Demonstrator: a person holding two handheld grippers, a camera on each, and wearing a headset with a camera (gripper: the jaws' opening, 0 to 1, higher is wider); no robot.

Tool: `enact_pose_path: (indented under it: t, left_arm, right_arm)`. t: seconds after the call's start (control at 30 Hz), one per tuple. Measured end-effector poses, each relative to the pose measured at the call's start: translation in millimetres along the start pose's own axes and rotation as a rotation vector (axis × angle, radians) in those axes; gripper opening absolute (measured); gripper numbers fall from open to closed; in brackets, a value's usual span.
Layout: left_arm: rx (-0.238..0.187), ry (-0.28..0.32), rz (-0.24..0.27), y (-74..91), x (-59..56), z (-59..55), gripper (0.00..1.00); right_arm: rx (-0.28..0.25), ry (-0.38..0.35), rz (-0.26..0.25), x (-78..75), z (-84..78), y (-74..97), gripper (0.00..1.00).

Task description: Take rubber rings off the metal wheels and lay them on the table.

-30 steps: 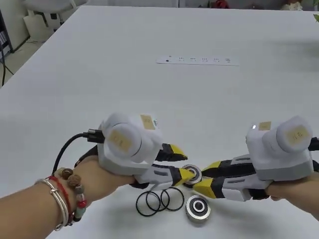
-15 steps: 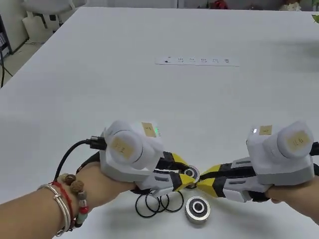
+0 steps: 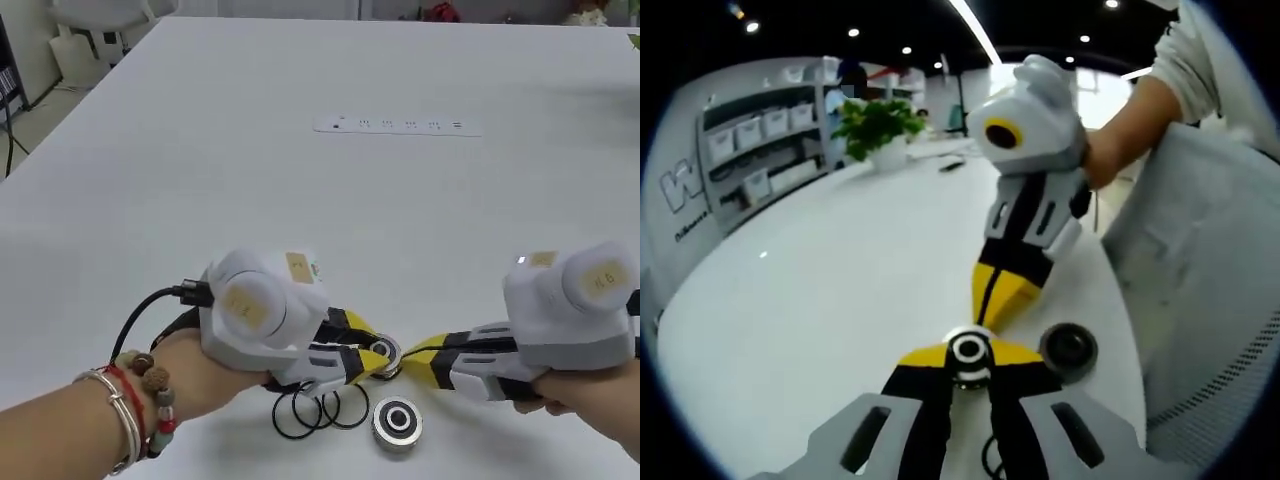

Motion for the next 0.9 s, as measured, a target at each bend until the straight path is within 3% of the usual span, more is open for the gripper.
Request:
enact_pose_path:
  t: [0.13,0.23,0.33,0.9]
  left_arm:
    - [0.000,-0.002,0.004,0.1,0.2,-0.2,0.14]
    - [-0.004,-0.010,0.009,0.3,-0.5,-0.8,0.14]
    - [-0.007,-0.021,0.009,0.3,-1.1,-0.8,0.14]
    - [-0.012,-0.038,0.006,-0.6,-1.2,0.1,0.14]
  right_arm:
    - [-0.043,-0.108,-0.001,-3.5,4.4,3.7,0.00]
    - [-0.087,-0.226,0.016,2.4,12.1,6.4,0.00]
    - [-0.075,-0.195,0.009,2.4,9.3,7.6,0.00]
    - [-0.096,-0.211,0.035,8.1,17.8,7.9,0.00]
Point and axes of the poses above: the centre of the closed fingertips' face, and the gripper's own axes: y roughly backward along the fingers, x roughly to its left, z roughly out of its top, the point moved 1 cm from there along y, roughly backward along the fingers, and after that the axes turned 14 degrees about y, right-handed, at the moved point
